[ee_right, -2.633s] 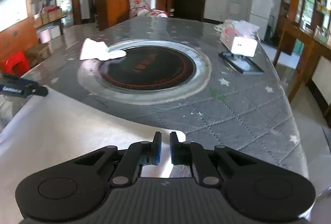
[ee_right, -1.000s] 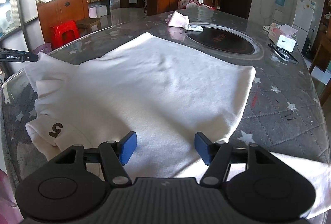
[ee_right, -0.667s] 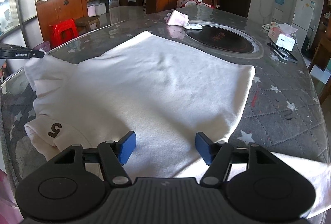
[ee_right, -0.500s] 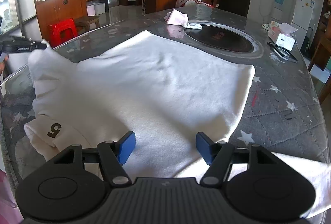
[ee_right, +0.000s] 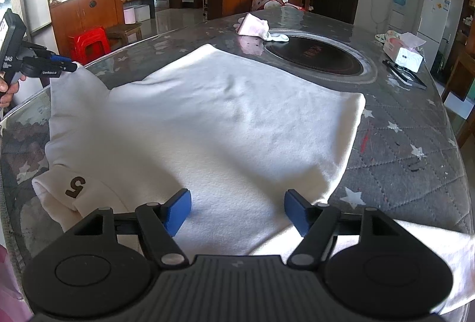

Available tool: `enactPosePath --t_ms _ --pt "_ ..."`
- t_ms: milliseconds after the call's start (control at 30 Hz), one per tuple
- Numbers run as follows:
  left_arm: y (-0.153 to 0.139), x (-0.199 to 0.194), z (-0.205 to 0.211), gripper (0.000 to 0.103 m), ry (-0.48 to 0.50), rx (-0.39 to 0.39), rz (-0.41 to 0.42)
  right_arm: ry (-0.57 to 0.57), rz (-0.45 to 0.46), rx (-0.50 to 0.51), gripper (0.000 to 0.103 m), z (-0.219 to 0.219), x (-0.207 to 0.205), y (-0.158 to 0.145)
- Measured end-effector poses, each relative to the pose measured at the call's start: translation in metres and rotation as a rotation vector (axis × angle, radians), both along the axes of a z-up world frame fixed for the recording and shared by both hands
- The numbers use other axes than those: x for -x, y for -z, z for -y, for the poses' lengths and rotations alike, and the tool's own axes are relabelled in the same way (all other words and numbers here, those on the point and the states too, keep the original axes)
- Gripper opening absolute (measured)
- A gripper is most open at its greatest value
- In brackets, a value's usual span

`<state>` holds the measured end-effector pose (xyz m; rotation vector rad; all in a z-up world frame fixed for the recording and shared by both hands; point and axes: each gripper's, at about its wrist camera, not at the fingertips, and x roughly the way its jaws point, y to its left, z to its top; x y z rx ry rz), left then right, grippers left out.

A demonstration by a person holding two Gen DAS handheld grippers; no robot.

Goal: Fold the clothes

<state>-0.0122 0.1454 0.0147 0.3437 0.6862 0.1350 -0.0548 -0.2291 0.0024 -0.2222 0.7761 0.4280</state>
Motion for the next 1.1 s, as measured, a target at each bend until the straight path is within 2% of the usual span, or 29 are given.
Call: enactPosePath --t_ms 100,233,367,433,600,800,1000,1100 --pt "-0.019 0.006 0.005 0.031 -0.017 0.047 0.044 0.000 0.002 0.002 0.071 -0.001 0.000 0.000" --pt "-0.044 0.022 0.029 0.031 0.100 0.203 0.077 0.001 0.007 0.005 0.072 -0.001 0.001 0.000" --pt "-0.051 0.025 0.067 0.031 0.276 0.403 0.015 0.004 0.011 0.005 0.072 -0.002 0.001 0.000" --pt "-0.047 0.022 0.087 0.030 0.341 0.456 -0.024 0.005 0.013 0.003 0.072 -0.002 0.001 0.001" --pt "-0.030 0.007 0.126 0.030 0.439 0.510 -0.088 0.004 0.013 -0.002 0.073 -0.002 0.001 0.001" --pt "-0.005 -0.012 0.130 0.029 0.395 0.521 -0.158 0.002 0.014 -0.014 0.074 0.000 0.001 0.002" --pt "-0.006 -0.012 0.120 0.026 0.356 0.514 -0.143 -0.002 0.016 -0.023 0.075 0.001 0.000 0.003" --pt "-0.016 -0.007 0.126 0.026 0.387 0.503 -0.110 -0.002 0.023 -0.025 0.075 0.001 0.002 0.002"
